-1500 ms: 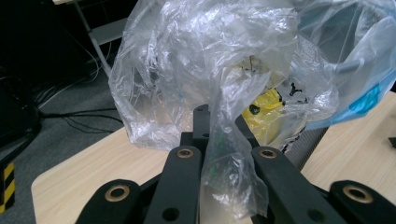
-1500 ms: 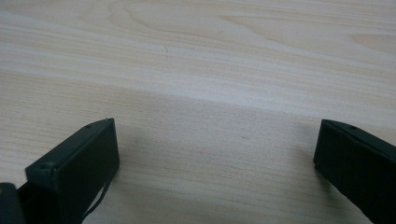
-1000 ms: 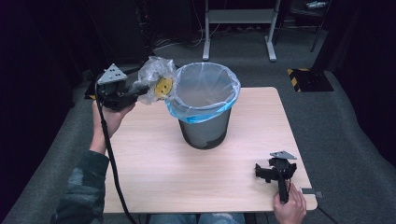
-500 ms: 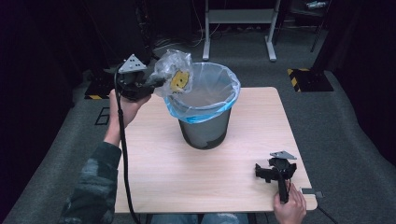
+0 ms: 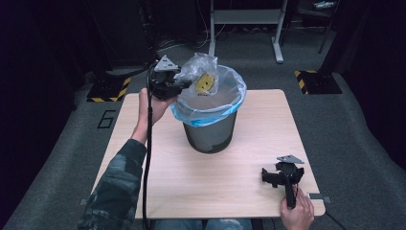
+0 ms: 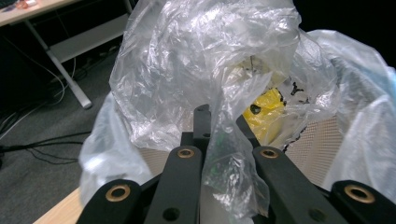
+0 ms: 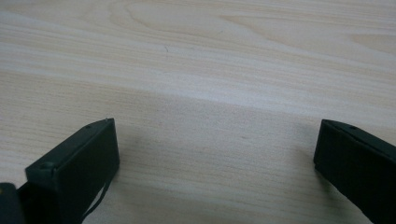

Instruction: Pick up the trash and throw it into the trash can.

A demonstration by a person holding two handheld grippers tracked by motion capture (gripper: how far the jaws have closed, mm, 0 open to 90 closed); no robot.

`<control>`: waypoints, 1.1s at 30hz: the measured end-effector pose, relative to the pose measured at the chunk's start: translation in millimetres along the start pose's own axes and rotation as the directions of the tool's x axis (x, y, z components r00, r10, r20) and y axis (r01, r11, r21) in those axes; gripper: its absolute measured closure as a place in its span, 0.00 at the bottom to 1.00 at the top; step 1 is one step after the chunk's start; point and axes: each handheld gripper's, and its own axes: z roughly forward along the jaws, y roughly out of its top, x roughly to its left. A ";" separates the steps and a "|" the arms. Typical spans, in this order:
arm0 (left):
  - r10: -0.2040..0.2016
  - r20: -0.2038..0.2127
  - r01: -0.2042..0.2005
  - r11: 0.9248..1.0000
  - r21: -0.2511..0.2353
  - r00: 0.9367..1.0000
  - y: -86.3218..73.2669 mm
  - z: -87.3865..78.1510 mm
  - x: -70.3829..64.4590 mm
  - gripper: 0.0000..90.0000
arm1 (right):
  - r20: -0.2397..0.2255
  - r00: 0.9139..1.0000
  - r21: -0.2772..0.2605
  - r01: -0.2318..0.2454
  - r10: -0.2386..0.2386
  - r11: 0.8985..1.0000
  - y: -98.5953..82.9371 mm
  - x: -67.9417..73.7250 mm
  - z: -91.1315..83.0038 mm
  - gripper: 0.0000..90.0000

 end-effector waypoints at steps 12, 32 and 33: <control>-0.009 0.016 0.008 0.999 0.054 1.000 2.0 26.6 -5.3 0.94 | 0.001 1.000 -0.001 0.001 -0.001 1.000 0.0 -0.1 0.0 0.00; -0.061 0.061 0.056 0.996 0.073 0.996 -6.5 0.5 -2.0 0.16 | 0.000 1.000 0.000 0.000 0.000 1.000 0.0 0.0 0.0 0.00; -0.054 0.060 0.049 0.996 0.069 0.997 -8.6 -3.4 -1.8 0.15 | 0.000 1.000 0.000 0.000 0.000 1.000 0.0 0.0 0.0 0.00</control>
